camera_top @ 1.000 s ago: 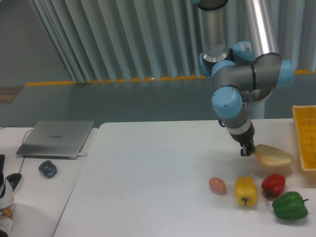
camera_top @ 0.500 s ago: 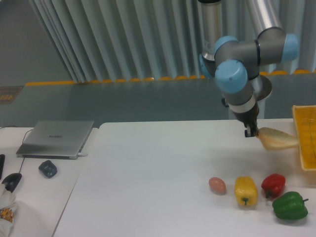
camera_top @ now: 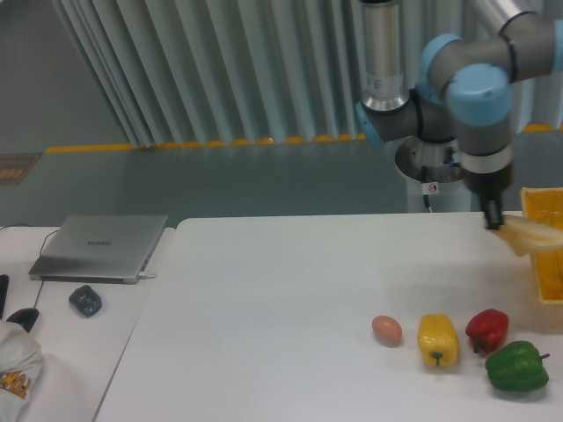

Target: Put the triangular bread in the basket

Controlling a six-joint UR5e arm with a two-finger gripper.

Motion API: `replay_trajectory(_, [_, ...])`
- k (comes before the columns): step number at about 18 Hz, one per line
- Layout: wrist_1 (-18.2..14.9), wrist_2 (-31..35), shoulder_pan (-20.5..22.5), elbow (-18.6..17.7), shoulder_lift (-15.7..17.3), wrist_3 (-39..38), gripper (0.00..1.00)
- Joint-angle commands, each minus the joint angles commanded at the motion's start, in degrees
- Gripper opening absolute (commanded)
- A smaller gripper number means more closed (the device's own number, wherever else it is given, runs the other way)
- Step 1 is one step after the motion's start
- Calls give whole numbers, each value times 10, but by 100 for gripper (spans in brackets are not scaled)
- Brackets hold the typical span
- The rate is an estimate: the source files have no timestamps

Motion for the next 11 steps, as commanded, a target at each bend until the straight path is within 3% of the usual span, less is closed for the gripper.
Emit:
replay_trajectory(2, [9, 3, 20, 1, -16, 38, 0])
replay_trajectory(5, [32, 0, 69, 3, -20, 172, 0])
replay_trajectory(11, [36, 4, 92, -9, -33, 216, 0])
